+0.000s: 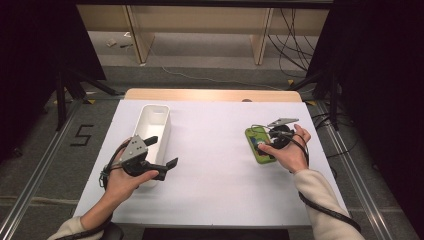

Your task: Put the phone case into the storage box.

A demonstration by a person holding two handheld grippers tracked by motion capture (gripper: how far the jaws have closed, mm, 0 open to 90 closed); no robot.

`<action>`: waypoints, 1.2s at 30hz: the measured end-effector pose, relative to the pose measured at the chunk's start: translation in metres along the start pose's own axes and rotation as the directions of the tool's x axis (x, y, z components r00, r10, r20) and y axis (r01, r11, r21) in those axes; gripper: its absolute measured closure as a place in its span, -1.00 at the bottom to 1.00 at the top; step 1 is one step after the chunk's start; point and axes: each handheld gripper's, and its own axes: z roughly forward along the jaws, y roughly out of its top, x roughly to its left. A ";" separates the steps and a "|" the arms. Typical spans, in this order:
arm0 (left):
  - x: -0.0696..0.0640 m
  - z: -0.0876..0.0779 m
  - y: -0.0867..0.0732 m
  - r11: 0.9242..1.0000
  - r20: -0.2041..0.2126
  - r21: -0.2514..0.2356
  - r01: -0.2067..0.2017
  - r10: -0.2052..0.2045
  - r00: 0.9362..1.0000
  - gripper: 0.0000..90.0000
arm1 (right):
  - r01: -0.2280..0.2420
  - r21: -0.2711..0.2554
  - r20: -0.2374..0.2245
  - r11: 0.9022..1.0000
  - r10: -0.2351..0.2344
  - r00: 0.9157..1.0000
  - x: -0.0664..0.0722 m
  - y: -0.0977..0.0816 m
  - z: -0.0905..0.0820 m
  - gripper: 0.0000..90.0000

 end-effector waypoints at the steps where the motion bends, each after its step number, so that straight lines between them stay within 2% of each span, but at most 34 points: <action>1: 0.000 0.000 0.000 1.000 0.000 0.000 -0.001 0.001 1.000 -1.00 | 0.003 -0.002 0.005 1.000 -0.003 1.000 0.000 0.002 0.002 -0.95; 10: 0.000 0.000 0.000 1.000 0.001 -0.001 0.000 0.000 1.000 -1.00 | 0.010 0.006 0.019 1.000 -0.010 1.000 0.002 0.011 0.007 -0.94; 11: 0.000 0.000 0.000 1.000 0.001 -0.001 0.000 0.000 1.000 -1.00 | 0.007 0.026 0.021 1.000 -0.008 1.000 0.002 0.013 0.010 -0.94; 22: 0.000 0.000 0.000 1.000 0.001 -0.005 0.003 -0.003 1.000 -1.00 | 0.007 0.115 0.056 0.993 -0.014 0.998 -0.001 0.023 0.026 -0.95; 25: 0.000 0.000 0.000 1.000 0.001 -0.004 0.002 -0.002 1.000 -1.00 | 0.003 0.160 0.058 0.987 -0.013 0.998 -0.001 0.024 0.033 -0.96; 27: 0.000 0.000 0.000 1.000 0.002 -0.005 0.003 -0.003 1.000 -1.00 | 0.001 0.173 0.058 0.985 -0.012 0.998 -0.001 0.024 0.035 -0.96; 28: 0.000 0.000 0.000 1.000 0.002 -0.005 0.003 -0.003 1.000 -1.00 | -0.001 0.196 0.061 0.981 -0.011 0.998 -0.001 0.024 0.039 -0.96; 36: 0.000 0.000 0.000 1.000 0.003 -0.005 0.002 -0.002 1.000 -1.00 | -0.004 0.249 0.082 0.969 -0.016 0.997 -0.002 0.027 0.046 -0.96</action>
